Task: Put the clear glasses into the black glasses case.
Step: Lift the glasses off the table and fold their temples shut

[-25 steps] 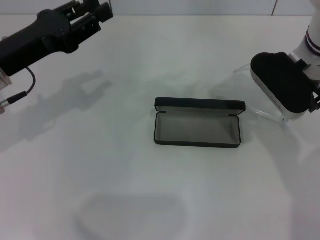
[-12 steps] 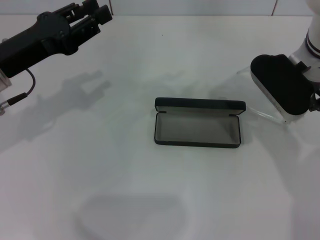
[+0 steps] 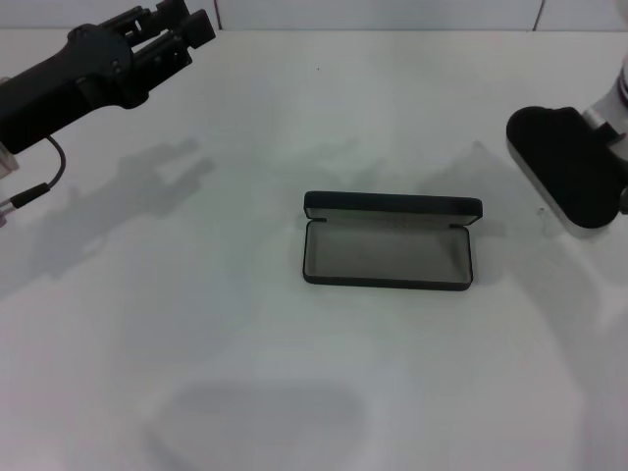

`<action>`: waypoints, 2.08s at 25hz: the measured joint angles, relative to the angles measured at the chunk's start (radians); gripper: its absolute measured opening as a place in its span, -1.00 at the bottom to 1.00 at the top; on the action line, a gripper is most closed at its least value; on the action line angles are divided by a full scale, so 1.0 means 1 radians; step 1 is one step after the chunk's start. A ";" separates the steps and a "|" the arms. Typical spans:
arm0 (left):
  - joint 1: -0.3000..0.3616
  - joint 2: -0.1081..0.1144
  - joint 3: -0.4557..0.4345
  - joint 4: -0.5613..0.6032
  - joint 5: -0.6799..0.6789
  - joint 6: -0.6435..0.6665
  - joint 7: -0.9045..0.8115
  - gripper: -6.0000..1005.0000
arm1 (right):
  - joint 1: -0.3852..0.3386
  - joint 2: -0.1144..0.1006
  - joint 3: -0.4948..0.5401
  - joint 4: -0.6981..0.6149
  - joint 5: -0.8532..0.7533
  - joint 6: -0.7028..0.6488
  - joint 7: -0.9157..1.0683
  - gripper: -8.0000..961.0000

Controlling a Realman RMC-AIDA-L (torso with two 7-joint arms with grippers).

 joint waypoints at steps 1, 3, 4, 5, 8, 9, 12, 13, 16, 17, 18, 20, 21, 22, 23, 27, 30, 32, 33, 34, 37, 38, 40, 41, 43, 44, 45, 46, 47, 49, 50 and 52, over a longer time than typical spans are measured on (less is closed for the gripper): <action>0.000 0.000 0.000 0.000 0.000 0.000 0.000 -0.12 | -0.014 -0.002 0.004 -0.028 -0.009 -0.006 0.009 -0.75; 0.000 0.000 0.000 0.001 0.000 0.001 0.001 -0.12 | -0.041 -0.005 0.027 -0.082 -0.020 -0.019 0.027 -0.75; 0.000 0.000 0.000 0.001 0.000 0.003 0.001 -0.12 | -0.055 -0.005 0.054 -0.114 -0.025 -0.029 0.031 -0.75; -0.001 0.000 0.000 0.002 0.000 0.008 0.001 -0.12 | -0.063 -0.004 0.079 -0.139 -0.028 -0.036 0.035 -0.75; -0.004 0.000 0.000 0.002 -0.001 0.024 0.002 -0.12 | -0.094 -0.002 0.195 -0.220 -0.031 -0.073 0.050 -0.75; -0.004 0.000 0.000 0.005 -0.007 0.038 0.003 -0.12 | -0.106 -0.003 0.244 -0.254 -0.027 -0.092 0.063 -0.75; -0.005 0.000 -0.004 0.009 -0.013 0.067 0.003 -0.12 | -0.136 -0.005 0.389 -0.345 0.030 -0.146 0.083 -0.75; -0.006 0.000 -0.007 0.011 -0.016 0.081 0.003 -0.12 | -0.148 -0.006 0.461 -0.388 0.074 -0.180 0.086 -0.75; -0.011 0.000 -0.023 0.022 -0.034 0.127 0.003 -0.12 | -0.179 -0.008 0.634 -0.506 0.224 -0.259 0.097 -0.75; -0.012 0.000 -0.026 0.026 -0.049 0.147 0.003 -0.12 | -0.197 -0.008 0.678 -0.549 0.299 -0.285 0.106 -0.75; -0.014 0.000 -0.027 0.027 -0.061 0.165 0.002 -0.12 | -0.222 -0.008 0.708 -0.589 0.370 -0.296 0.113 -0.75; -0.019 -0.003 -0.027 0.028 -0.099 0.209 0.001 -0.12 | -0.299 -0.008 0.738 -0.663 0.542 -0.306 0.127 -0.75; -0.019 -0.008 -0.027 0.028 -0.125 0.232 0.001 -0.12 | -0.339 -0.008 0.738 -0.691 0.617 -0.302 0.130 -0.75; -0.018 -0.012 -0.026 0.028 -0.143 0.247 0.003 -0.12 | -0.386 -0.007 0.728 -0.716 0.705 -0.293 0.129 -0.75; -0.017 -0.016 -0.023 0.028 -0.169 0.263 0.004 -0.14 | -0.431 -0.006 0.710 -0.733 0.789 -0.272 0.126 -0.75; -0.019 -0.019 -0.004 0.024 -0.229 0.320 0.004 -0.20 | -0.582 -0.007 0.576 -0.703 1.062 -0.141 0.048 -0.75; -0.021 -0.019 0.015 0.022 -0.235 0.345 0.003 -0.25 | -0.596 -0.006 0.474 -0.606 1.172 -0.075 -0.021 -0.75; -0.023 -0.019 0.027 0.023 -0.236 0.352 0.005 -0.28 | -0.584 -0.006 0.435 -0.560 1.201 -0.051 -0.040 -0.75; -0.023 -0.019 0.027 0.023 -0.236 0.352 0.005 -0.29 | -0.573 -0.006 0.415 -0.532 1.216 -0.039 -0.048 -0.75; -0.031 -0.020 0.054 0.024 -0.236 0.358 0.013 -0.31 | -0.557 -0.006 0.398 -0.499 1.230 -0.029 -0.054 -0.75; -0.041 -0.020 0.094 0.020 -0.236 0.359 0.061 -0.35 | -0.492 -0.004 0.365 -0.386 1.280 -0.024 -0.079 -0.75; -0.041 -0.021 0.098 0.018 -0.236 0.359 0.069 -0.37 | -0.459 -0.004 0.347 -0.333 1.309 -0.027 -0.094 -0.75; -0.042 -0.022 0.100 0.006 -0.236 0.359 0.080 -0.44 | -0.412 -0.005 0.319 -0.259 1.352 -0.033 -0.118 -0.75; -0.043 -0.022 0.100 -0.002 -0.236 0.358 0.084 -0.48 | -0.397 -0.006 0.309 -0.236 1.364 -0.037 -0.127 -0.75; -0.045 -0.022 0.100 -0.016 -0.236 0.354 0.094 -0.56 | -0.369 -0.005 0.283 -0.195 1.388 -0.054 -0.148 -0.75; -0.046 -0.022 0.100 -0.020 -0.235 0.351 0.100 -0.60 | -0.359 -0.004 0.268 -0.185 1.396 -0.060 -0.154 -0.75; -0.046 -0.022 0.100 -0.023 -0.233 0.346 0.107 -0.60 | -0.356 -0.003 0.255 -0.182 1.402 -0.062 -0.156 -0.75; -0.045 -0.022 0.100 -0.026 -0.230 0.341 0.113 -0.60 | -0.353 -0.002 0.235 -0.180 1.413 -0.065 -0.158 -0.75; -0.044 -0.021 0.100 -0.029 -0.225 0.332 0.120 -0.61 | -0.351 -0.002 0.221 -0.181 1.422 -0.066 -0.158 -0.75; -0.043 -0.020 0.100 -0.031 -0.212 0.316 0.135 -0.61 | -0.349 -0.002 0.202 -0.188 1.440 -0.070 -0.160 -0.75; -0.043 -0.020 0.101 -0.032 -0.199 0.306 0.146 -0.61 | -0.349 -0.002 0.197 -0.191 1.450 -0.072 -0.160 -0.75; -0.043 -0.020 0.101 -0.032 -0.176 0.294 0.161 -0.62 | -0.352 -0.002 0.194 -0.192 1.469 -0.078 -0.161 -0.75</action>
